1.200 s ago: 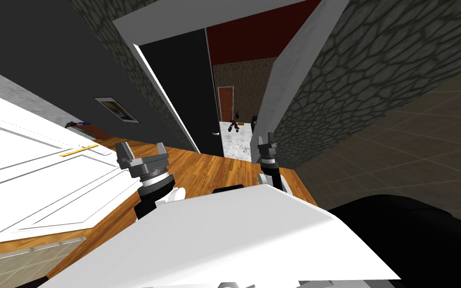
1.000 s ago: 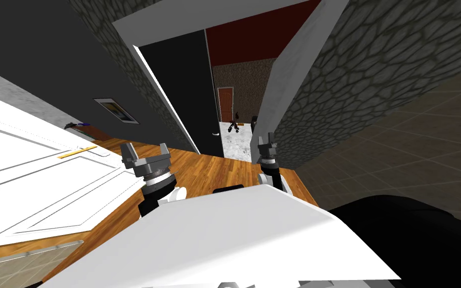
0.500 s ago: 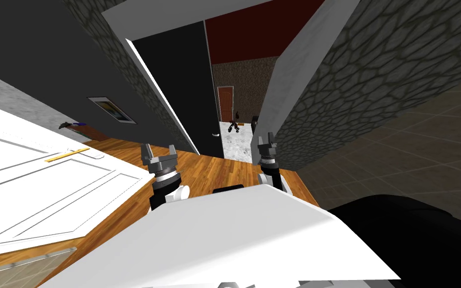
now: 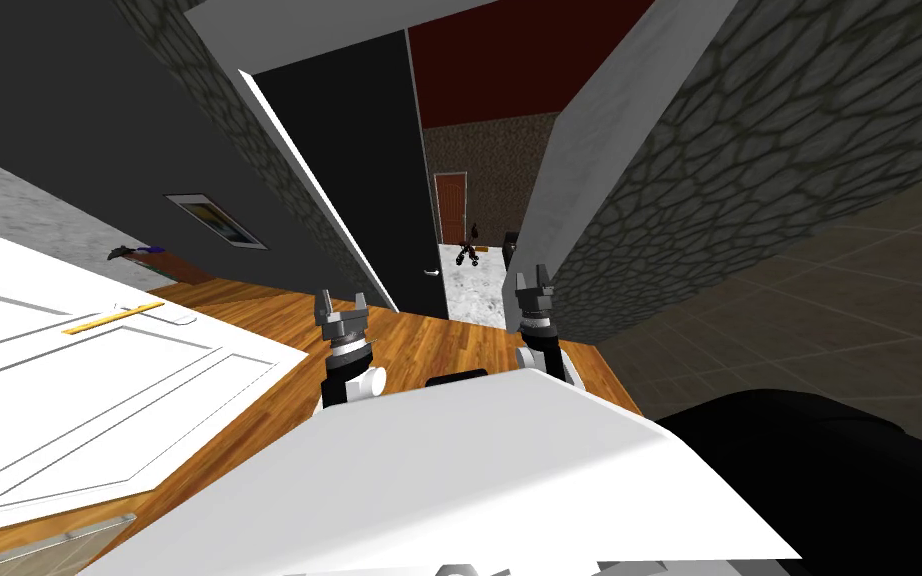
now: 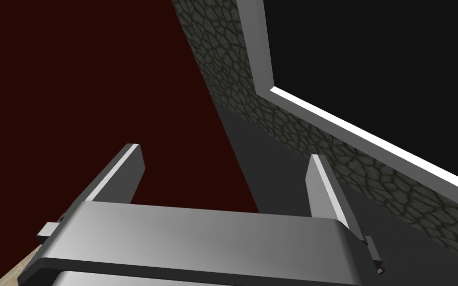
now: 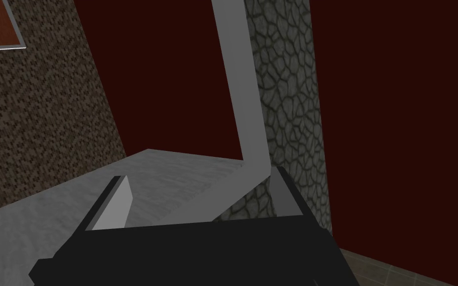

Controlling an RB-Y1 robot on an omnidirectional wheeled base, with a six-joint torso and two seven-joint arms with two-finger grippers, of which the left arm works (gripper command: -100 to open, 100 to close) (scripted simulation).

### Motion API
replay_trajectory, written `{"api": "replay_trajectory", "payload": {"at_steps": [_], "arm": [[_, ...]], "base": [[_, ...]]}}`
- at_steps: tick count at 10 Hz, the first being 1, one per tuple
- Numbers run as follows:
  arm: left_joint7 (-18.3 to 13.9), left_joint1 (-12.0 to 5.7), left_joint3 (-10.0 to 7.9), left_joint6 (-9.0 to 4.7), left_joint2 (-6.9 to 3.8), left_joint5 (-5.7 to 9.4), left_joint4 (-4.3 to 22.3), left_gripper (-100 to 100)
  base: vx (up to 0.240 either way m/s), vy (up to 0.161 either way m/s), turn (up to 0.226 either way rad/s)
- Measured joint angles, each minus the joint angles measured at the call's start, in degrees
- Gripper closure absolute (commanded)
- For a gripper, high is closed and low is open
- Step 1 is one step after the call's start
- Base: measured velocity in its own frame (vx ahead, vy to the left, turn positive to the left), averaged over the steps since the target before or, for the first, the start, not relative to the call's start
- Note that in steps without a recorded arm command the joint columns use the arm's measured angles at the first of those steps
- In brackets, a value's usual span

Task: Push the door open

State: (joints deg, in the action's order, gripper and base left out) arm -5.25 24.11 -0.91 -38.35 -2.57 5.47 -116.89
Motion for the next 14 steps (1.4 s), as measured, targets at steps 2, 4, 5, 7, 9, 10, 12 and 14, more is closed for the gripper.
{"api": "replay_trajectory", "payload": {"at_steps": [2,4,5,7,9,10,12,14], "arm": [[-0.01,-1.22,0.80,-0.20,-0.18,-0.50,3.11,-100],[-0.14,-1.81,1.36,-0.31,-0.44,-0.79,5.10,-100],[-0.27,-2.50,1.45,-0.52,-0.63,-0.88,6.64,-100],[-0.39,-4.51,1.87,-0.79,-1.00,-1.22,10.51,-100],[-0.70,-6.38,2.41,-1.12,-1.36,-1.61,14.63,-100],[-0.86,-6.96,2.76,-1.50,-1.61,-1.80,16.65,-100],[-1.20,-8.35,3.48,-1.73,-2.00,-2.22,20.28,-100],[-1.14,-9.43,4.25,-1.92,-1.88,-2.71,23.03,-100]], "base": [[0.108,0.018,-0.015],[0.050,0.019,-0.006],[0.071,0.014,-0.015],[0.089,0.036,-0.016],[0.104,0.031,-0.016],[0.109,0.014,-0.014],[0.096,0.025,-0.016],[0.058,0.018,-0.008]]}}
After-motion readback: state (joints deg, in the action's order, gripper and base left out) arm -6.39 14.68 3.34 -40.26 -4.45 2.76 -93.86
